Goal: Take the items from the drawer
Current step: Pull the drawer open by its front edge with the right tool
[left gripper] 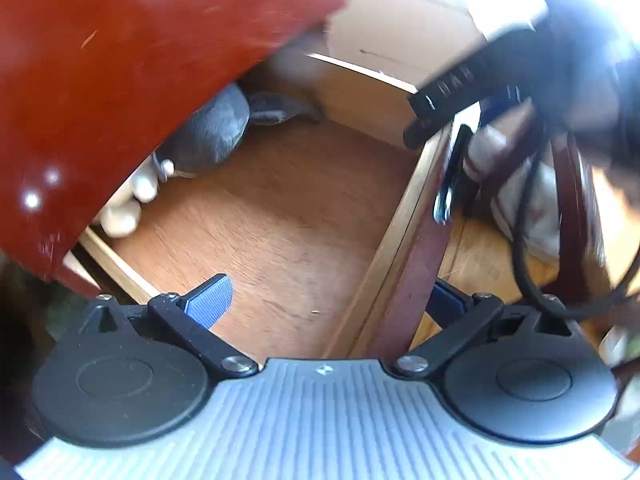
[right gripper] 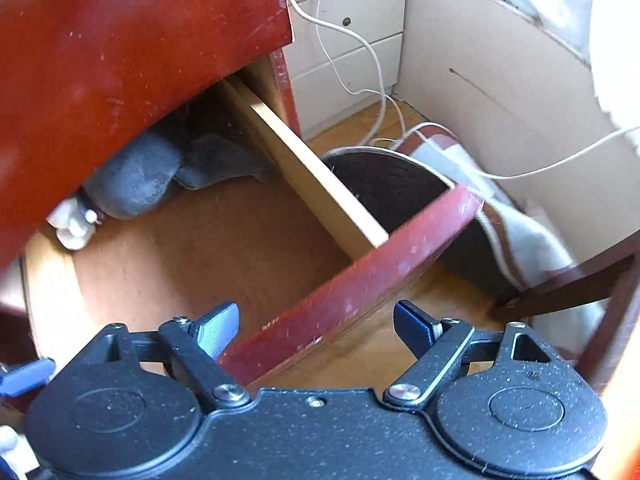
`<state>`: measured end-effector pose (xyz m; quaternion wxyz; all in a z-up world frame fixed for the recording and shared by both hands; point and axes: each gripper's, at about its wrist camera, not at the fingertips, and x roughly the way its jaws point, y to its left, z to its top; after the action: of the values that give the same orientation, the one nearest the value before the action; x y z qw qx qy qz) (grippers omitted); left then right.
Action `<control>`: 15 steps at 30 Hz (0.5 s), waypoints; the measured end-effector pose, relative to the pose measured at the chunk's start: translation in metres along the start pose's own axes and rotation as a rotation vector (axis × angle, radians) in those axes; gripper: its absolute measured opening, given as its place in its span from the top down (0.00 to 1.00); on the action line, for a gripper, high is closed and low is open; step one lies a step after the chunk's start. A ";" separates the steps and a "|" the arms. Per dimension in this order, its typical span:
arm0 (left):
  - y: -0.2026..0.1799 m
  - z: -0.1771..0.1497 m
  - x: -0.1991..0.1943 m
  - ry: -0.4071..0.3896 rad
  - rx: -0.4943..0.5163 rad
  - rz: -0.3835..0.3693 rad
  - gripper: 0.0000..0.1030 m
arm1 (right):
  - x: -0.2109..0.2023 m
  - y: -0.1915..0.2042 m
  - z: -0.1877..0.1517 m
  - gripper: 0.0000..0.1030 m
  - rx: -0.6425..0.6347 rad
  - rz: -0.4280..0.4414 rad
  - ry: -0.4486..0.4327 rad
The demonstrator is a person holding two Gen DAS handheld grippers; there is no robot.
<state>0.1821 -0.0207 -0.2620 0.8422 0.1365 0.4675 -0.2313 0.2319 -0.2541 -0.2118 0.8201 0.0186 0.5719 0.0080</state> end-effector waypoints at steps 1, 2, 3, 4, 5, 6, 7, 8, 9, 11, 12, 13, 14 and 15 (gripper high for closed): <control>-0.002 0.000 -0.001 0.017 0.035 0.020 0.01 | 0.002 0.001 0.000 0.15 -0.018 -0.016 0.011; -0.004 -0.001 -0.002 0.036 0.062 0.037 0.01 | 0.001 0.004 -0.001 0.16 -0.028 -0.018 0.024; -0.001 0.000 -0.001 0.057 0.060 0.035 0.01 | 0.000 0.006 -0.002 0.18 -0.034 -0.013 0.037; 0.003 0.002 0.000 0.080 0.043 0.022 0.04 | -0.002 0.006 0.000 0.19 -0.024 0.014 0.048; 0.008 0.004 0.001 0.103 0.025 0.008 0.11 | -0.008 0.007 0.002 0.19 -0.002 0.045 0.052; 0.017 0.008 0.010 0.123 -0.019 -0.024 0.14 | -0.012 0.008 0.001 0.18 0.034 0.076 0.052; 0.027 0.011 0.023 0.140 -0.081 -0.070 0.15 | -0.015 0.007 0.001 0.17 0.075 0.113 0.055; 0.032 0.013 0.028 0.147 -0.103 -0.085 0.15 | -0.013 0.004 0.005 0.15 0.133 0.166 0.063; 0.034 0.014 0.027 0.146 -0.099 -0.082 0.15 | -0.018 0.001 0.002 0.14 0.191 0.221 0.074; 0.037 0.016 0.025 0.143 -0.091 -0.074 0.14 | -0.021 -0.002 0.000 0.14 0.241 0.286 0.087; 0.036 0.017 0.024 0.141 -0.075 -0.059 0.14 | -0.023 -0.002 0.000 0.14 0.231 0.285 0.082; 0.032 0.017 0.023 0.139 -0.053 -0.037 0.14 | -0.025 -0.001 0.000 0.15 0.221 0.285 0.077; 0.029 0.018 0.022 0.136 -0.030 -0.015 0.13 | -0.027 0.000 0.000 0.15 0.210 0.283 0.074; 0.028 0.019 0.021 0.138 -0.032 -0.010 0.13 | -0.028 0.003 -0.001 0.15 0.198 0.276 0.076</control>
<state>0.2199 -0.0105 -0.2699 0.8090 0.1364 0.5286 -0.2181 0.2209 -0.2523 -0.1862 0.7832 0.1773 0.5924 0.0650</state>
